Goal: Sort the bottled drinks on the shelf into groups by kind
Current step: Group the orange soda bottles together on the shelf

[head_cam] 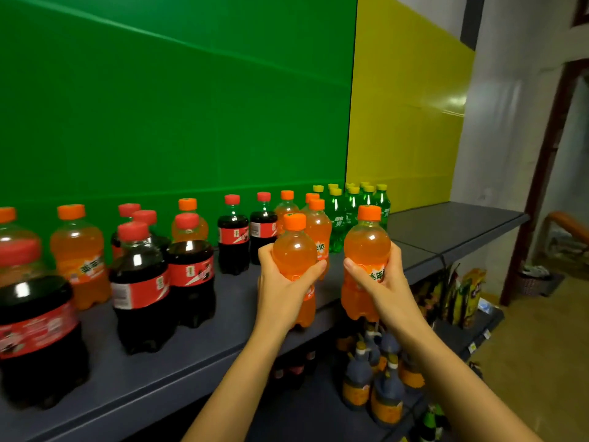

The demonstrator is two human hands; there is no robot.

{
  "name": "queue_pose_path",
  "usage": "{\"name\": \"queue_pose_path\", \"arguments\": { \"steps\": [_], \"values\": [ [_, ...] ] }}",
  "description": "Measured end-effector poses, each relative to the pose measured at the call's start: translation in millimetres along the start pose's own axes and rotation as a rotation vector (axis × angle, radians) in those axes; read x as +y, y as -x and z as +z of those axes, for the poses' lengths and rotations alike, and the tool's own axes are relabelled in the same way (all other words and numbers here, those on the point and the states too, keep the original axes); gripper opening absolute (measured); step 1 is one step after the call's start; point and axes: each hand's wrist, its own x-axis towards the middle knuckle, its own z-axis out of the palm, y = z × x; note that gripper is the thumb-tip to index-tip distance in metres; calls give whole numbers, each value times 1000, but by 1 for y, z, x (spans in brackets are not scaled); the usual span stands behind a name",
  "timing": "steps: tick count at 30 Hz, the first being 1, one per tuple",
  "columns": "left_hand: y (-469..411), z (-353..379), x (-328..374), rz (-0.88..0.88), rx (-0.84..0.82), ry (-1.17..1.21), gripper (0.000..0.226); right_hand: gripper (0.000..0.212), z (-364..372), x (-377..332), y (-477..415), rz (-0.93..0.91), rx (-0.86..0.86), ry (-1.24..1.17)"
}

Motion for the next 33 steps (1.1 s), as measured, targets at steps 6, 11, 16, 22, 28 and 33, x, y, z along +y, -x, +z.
{"name": "queue_pose_path", "arguments": {
  "steps": [6,11,16,22,28,33],
  "values": [
    [-37,22,-22,21,110,-35,60,60,-9,36,-57,-16,-21,-13],
    [-50,27,-35,26,190,-83,63,70,0,67,-88,-11,-32,-56],
    [-54,33,-41,29,251,-160,57,70,12,87,-111,-21,-93,-112],
    [-64,47,-46,19,369,-266,59,72,16,102,-132,-44,-186,-163],
    [-69,54,-54,23,462,-381,65,73,17,111,-139,-47,-220,-220],
    [-70,56,-56,32,488,-432,63,72,16,114,-142,-24,-254,-285]
  ]
}}
